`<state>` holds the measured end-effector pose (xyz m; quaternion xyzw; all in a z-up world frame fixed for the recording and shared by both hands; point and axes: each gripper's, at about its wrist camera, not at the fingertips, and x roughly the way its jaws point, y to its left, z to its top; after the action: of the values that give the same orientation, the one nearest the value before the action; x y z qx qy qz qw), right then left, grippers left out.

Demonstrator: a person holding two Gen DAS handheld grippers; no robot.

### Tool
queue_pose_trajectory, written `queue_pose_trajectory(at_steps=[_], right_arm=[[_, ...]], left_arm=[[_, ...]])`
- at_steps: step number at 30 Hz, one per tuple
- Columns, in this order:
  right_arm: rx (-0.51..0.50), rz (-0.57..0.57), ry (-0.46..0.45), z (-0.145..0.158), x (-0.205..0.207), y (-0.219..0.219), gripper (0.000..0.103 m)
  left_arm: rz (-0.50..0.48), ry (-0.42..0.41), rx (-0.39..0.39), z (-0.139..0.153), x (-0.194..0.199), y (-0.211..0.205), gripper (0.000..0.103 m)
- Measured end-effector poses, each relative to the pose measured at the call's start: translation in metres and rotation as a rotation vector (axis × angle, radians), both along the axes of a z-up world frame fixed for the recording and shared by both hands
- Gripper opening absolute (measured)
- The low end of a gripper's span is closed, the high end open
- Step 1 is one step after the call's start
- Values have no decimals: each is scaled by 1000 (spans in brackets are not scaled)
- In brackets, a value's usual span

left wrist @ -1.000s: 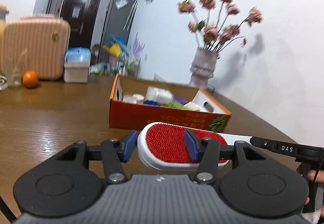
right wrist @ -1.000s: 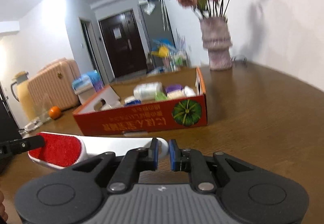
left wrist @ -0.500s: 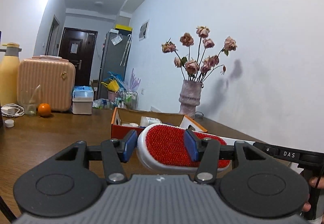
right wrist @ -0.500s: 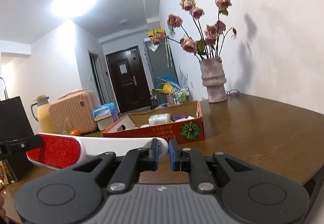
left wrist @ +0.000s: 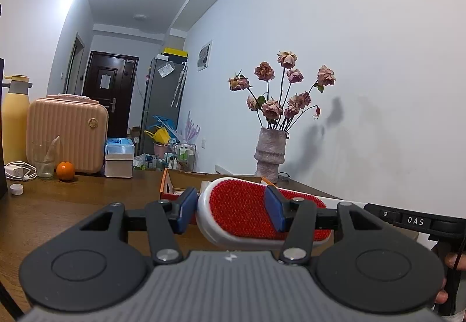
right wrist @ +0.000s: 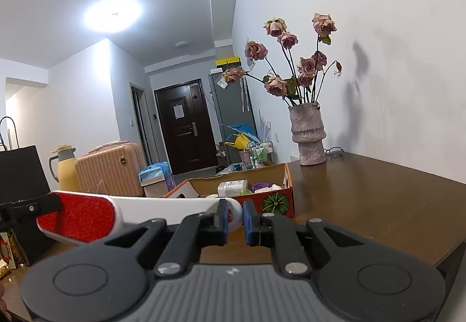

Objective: Organize rigid objects
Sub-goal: 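Lift and carry the red lint brush with both grippers over the box, then lower the red lint brush into the box and open both grippers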

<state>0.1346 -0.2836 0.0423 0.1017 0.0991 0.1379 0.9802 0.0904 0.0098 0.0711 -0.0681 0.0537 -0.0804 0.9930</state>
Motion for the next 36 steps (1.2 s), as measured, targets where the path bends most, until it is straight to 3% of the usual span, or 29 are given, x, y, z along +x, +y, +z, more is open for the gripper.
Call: queue_pose_trajectory(at_steps=[8, 13, 18, 24, 31, 36], right_arm=[[-4, -18, 12, -2, 8, 1, 13], [-12, -15, 18, 0, 28, 3, 13], [-7, -19, 18, 5, 57, 6, 13], [-13, 3, 36, 12, 107, 12, 13], [37, 57, 117, 26, 208, 8, 13], [22, 70, 221, 22, 284, 11, 13]], left_arm=[[-14, 15, -2, -2, 14, 0, 52], [3, 18, 41, -2, 38, -5, 52], [-33, -22, -43, 0, 68, 9, 52], [-11, 7, 10, 12, 131, 13, 51], [-29, 106, -12, 22, 228, 29, 51], [-45, 213, -46, 11, 299, 37, 51]])
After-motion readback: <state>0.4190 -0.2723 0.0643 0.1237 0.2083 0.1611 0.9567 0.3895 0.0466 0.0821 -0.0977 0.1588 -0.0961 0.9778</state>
